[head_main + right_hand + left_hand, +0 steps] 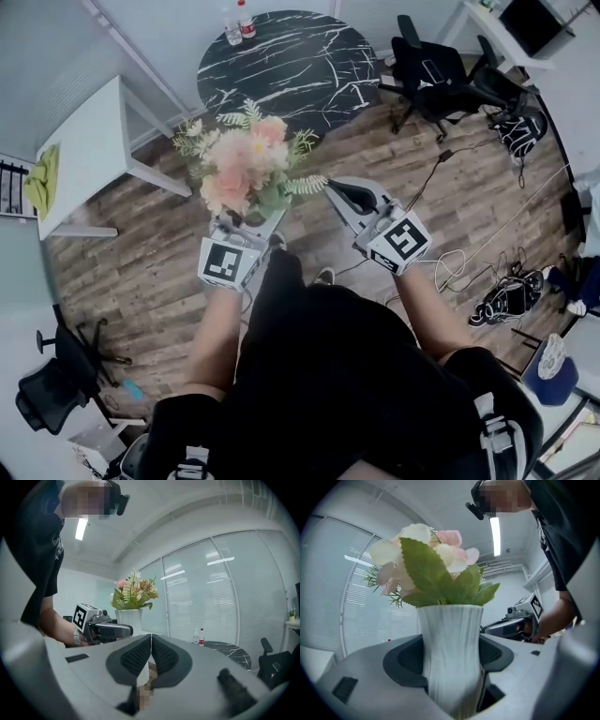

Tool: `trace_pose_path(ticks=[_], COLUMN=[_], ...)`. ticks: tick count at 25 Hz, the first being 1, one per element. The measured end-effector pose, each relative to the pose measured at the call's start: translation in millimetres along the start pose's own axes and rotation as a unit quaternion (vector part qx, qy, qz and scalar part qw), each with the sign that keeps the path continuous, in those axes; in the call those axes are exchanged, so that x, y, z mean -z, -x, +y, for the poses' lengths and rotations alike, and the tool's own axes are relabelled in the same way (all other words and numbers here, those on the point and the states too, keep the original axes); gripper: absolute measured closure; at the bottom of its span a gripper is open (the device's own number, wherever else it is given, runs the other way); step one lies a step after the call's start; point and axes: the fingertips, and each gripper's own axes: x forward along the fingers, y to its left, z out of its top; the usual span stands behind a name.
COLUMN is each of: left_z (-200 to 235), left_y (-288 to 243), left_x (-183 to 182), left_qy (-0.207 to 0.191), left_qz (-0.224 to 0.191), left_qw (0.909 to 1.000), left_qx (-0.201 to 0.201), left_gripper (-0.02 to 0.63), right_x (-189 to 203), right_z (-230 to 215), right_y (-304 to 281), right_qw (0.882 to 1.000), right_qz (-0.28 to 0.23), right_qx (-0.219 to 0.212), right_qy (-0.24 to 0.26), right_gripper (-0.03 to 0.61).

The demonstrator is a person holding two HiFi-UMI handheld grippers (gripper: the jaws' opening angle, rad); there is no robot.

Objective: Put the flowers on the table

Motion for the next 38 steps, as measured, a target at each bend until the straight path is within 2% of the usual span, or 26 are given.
trace_pose_path(ticks=[21, 30, 38], left_z=[140.2, 192.2, 217.2], left_y=[-88.1, -103.3, -116.6], left_x=[0.4, 6.6, 15.9], left_qy=[0.001, 0.003, 0.005], left_qz=[-0.010, -0.011, -0.003], left_qw=[0.9987, 0.9972, 0.9954], left_qx=[0.050, 0.073, 0.096], left_gripper=[0.279, 0.279, 0.279], right_x=[-26.0, -21.6, -18.5], right_z=[-98.3, -114.2, -127.9], right_y=[-135.7, -184.1, -207.8], right_qw=[0.999, 0.997, 0.995], right_qz=[-0.001, 0.013, 0.017], right_qx=[0.046, 0.070, 0.094], right_qy=[-0.007, -0.002, -0.010], right_gripper=[0.557, 0.557, 0.557])
